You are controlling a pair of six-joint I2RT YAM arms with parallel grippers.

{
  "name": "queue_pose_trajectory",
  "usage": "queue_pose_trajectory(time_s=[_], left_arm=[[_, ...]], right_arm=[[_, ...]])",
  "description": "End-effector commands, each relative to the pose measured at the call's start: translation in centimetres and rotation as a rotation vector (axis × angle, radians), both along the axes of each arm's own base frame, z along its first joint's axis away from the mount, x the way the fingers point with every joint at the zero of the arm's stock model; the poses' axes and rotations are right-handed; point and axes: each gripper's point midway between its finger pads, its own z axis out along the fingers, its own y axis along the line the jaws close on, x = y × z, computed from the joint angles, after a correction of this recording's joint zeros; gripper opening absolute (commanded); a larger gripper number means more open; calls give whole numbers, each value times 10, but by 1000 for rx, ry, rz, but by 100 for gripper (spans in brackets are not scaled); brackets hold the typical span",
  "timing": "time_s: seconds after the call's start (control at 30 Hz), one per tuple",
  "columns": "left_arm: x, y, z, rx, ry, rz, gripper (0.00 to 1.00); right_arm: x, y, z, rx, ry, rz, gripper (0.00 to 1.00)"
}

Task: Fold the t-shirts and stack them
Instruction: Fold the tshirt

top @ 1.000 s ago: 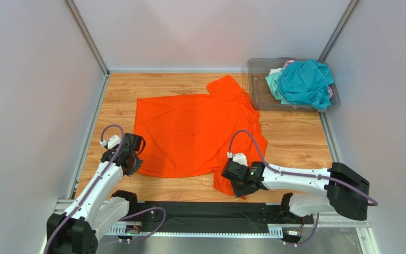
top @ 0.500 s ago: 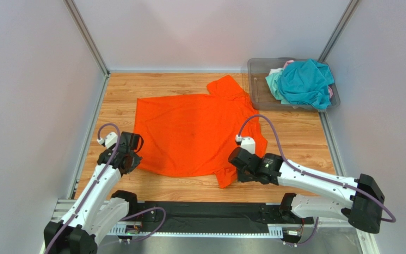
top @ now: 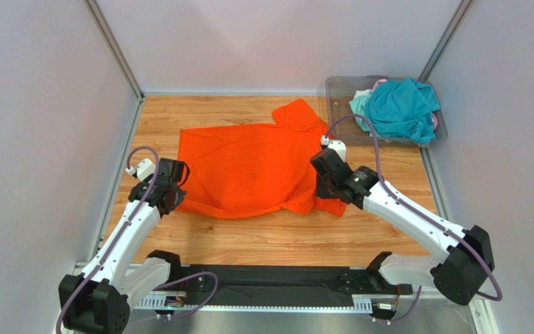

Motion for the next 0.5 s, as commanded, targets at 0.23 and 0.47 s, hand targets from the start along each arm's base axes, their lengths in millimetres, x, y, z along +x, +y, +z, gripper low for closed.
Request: queue_pose_trajectory(time_s=[0.23, 0.47], left_arm=[[46, 16, 26, 54, -85, 83, 0], [77, 17, 29, 71, -55, 73, 0]], right_arm=[[66, 10, 23, 1, -37, 24, 0], [98, 2, 26, -13, -35, -3, 0]])
